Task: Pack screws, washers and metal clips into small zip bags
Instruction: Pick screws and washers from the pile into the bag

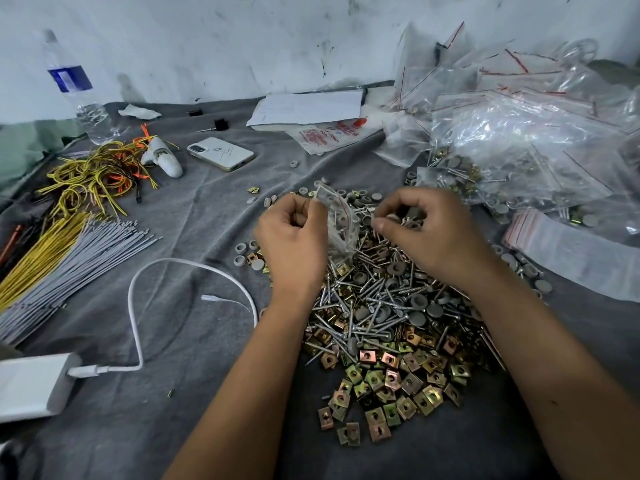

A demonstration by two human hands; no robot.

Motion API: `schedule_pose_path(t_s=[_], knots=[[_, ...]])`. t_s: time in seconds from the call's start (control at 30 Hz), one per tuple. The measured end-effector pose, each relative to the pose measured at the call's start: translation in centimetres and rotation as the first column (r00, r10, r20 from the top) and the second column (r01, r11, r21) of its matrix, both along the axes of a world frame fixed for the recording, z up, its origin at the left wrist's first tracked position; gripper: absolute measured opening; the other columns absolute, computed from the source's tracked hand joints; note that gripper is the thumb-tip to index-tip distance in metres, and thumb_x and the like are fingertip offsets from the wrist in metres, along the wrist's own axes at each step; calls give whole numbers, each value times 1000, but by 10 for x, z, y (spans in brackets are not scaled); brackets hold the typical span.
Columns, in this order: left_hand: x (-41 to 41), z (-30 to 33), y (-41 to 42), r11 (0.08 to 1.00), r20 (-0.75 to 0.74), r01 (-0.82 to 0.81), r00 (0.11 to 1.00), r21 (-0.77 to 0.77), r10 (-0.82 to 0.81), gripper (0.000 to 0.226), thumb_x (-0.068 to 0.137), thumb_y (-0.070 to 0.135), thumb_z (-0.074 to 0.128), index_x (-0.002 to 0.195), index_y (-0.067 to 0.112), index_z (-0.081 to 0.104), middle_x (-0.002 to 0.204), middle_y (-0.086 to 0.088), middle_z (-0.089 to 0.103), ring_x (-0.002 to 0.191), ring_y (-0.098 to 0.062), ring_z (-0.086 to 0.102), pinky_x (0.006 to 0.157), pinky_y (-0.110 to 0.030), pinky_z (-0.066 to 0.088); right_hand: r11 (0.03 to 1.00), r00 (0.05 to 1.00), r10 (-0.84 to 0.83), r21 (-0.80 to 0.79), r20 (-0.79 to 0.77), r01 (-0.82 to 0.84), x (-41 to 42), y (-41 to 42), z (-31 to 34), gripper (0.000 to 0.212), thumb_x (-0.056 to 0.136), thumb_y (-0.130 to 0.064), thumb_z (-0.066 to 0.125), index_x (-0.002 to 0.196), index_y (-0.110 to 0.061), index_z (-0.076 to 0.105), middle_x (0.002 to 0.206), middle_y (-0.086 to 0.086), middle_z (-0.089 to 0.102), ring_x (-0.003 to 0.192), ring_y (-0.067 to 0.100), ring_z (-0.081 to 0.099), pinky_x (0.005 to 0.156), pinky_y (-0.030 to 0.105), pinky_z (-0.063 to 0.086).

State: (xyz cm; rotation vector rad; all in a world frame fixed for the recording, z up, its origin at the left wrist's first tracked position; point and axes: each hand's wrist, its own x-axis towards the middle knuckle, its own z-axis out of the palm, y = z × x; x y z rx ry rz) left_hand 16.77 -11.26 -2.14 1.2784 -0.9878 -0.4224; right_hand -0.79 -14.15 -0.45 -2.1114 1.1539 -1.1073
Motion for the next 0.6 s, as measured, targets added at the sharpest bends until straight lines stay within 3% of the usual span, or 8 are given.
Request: schedule_pose_path(t_s=[0.1, 0.17, 0.27, 0.47, 0.5, 0.6], knots=[[-4, 0, 1, 997, 67, 75, 995, 24, -77, 37, 91, 3, 63, 59, 14, 47, 50, 11, 40, 50, -7, 33, 48, -26, 29, 997, 971, 62, -53, 230, -51, 0, 0, 3, 9, 87, -14, 79, 91, -21, 74, 84, -16, 69, 75, 1, 64, 65, 12, 49], [-7, 0, 1, 990, 108, 139, 984, 36, -143, 33, 95, 6, 63, 64, 7, 53, 53, 8, 46, 51, -9, 39, 49, -29, 33, 991, 955, 110, -103, 274, -84, 3, 2, 3, 9, 88, -11, 78, 93, -17, 74, 89, -6, 70, 80, 10, 67, 69, 20, 55], [-10, 0, 1, 975, 123, 222, 967, 33, -224, 29, 99, 9, 63, 73, -3, 60, 57, -1, 51, 53, -16, 44, 50, -35, 37, 978, 978, 80, -206, 192, -39, 10, 3, 2, 10, 87, -12, 79, 92, -19, 73, 94, -8, 68, 90, 9, 65, 75, 18, 52], [-9, 0, -2, 974, 59, 223, 973, 45, -225, 26, 99, 8, 62, 78, -8, 61, 59, -7, 51, 55, -20, 45, 52, -48, 45, 966, 996, -52, -249, 72, 69, 21, 1, -2, 9, 82, -17, 82, 90, -16, 78, 98, -5, 61, 104, 22, 57, 87, 40, 50], [-9, 0, -2, 974, 56, 221, 973, 44, -223, 27, 99, 9, 62, 79, -9, 61, 60, -9, 52, 55, -20, 45, 52, -48, 44, 970, 996, -57, -231, 70, 71, 20, 0, -2, 9, 82, -16, 82, 90, -15, 79, 99, -4, 62, 104, 20, 58, 86, 39, 51], [-8, -1, -2, 976, 41, 215, 975, 37, -217, 31, 100, 13, 63, 79, -9, 59, 59, -12, 50, 54, -22, 44, 50, -43, 41, 983, 987, -37, -174, 157, 65, 15, -1, 0, 8, 84, -16, 81, 91, -19, 79, 98, -10, 63, 95, 6, 60, 72, 19, 48]])
